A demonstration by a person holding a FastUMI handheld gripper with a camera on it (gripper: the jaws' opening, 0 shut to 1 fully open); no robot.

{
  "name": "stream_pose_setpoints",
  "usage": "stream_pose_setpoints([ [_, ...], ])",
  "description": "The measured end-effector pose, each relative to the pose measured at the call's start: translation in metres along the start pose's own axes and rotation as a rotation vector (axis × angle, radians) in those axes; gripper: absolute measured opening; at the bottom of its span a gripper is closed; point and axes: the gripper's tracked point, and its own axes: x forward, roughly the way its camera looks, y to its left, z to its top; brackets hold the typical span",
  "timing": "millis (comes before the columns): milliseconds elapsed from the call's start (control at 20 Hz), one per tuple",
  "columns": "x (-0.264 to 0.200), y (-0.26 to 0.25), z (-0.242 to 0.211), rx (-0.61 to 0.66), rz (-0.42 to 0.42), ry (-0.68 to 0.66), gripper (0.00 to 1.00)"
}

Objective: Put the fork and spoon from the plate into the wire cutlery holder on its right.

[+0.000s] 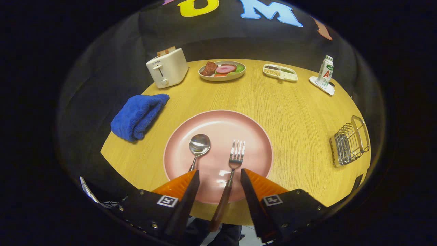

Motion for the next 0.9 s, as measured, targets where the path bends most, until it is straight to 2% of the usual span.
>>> stream_pose_setpoints([
  [100, 0.005, -0.003, -0.004, 0.026, -0.007, 0.028, 0.62],
  [150, 0.006, -0.004, -0.004, 0.029, -0.010, 0.035, 0.62],
  [300, 0.011, -0.005, -0.010, 0.031, -0.020, 0.072, 0.37],
  [400, 0.015, -0.008, -0.012, 0.014, -0.030, 0.090, 0.37],
  [450, 0.003, -0.018, -0.007, 0.021, -0.071, 0.083, 0.37],
  [500, 0.018, -0.014, -0.010, 0.033, -0.049, 0.095, 0.13],
  [600, 0.013, -0.006, -0.012, 0.048, -0.031, 0.105, 0.13],
  [700, 0.013, -0.008, -0.012, 0.065, -0.031, 0.110, 0.05],
  [900, 0.007, -0.003, -0.002, 0.091, -0.002, 0.080, 0.05],
])
